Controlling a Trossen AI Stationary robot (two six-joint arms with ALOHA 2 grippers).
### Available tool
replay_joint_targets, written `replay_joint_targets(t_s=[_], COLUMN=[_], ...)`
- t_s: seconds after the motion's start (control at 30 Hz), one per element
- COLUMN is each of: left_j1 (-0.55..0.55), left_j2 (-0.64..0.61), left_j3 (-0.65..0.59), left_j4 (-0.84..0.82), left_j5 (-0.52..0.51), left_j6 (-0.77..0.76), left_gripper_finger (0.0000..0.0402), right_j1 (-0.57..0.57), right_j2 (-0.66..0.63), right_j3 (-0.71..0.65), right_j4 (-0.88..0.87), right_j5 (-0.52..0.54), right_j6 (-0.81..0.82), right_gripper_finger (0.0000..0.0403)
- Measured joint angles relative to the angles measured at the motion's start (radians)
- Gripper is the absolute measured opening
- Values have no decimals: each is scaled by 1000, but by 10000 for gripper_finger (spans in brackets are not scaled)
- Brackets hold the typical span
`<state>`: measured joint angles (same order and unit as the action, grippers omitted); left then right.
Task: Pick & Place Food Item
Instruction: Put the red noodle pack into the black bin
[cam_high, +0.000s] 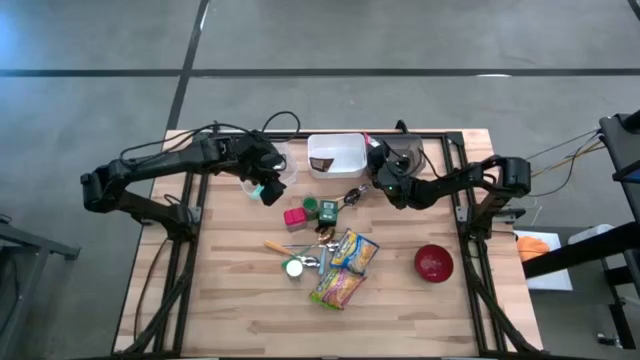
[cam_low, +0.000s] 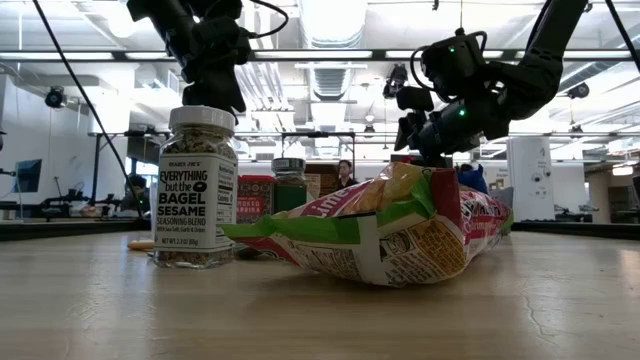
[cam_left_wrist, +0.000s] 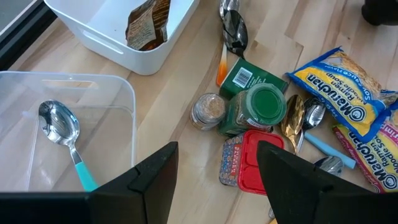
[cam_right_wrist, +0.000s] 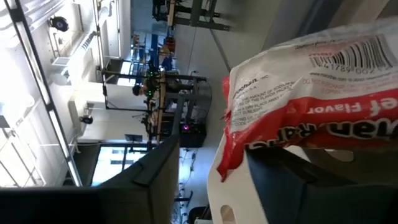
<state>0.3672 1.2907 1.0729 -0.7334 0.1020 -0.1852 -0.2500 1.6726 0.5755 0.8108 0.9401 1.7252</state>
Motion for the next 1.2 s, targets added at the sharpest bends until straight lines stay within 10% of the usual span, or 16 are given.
replay_joint_targets(t_s=[0.77, 1.03, 1.2], left_j1=[0, 0, 0], left_j2=[0, 0, 0], left_j3=[0, 0, 0], left_j4=[-1, -11, -21], left_j5=[2, 2, 2], left_j6=[0, 0, 1], left_gripper_finger=[220, 220, 220], right_j1=[15, -4, -36], right_j2=[0, -43, -205], right_j3=[81, 111, 105], right_j4=[42, 241, -53], right_j5=[-75, -408, -504], right_j6=[228, -233, -315], right_gripper_finger=[304, 304, 283])
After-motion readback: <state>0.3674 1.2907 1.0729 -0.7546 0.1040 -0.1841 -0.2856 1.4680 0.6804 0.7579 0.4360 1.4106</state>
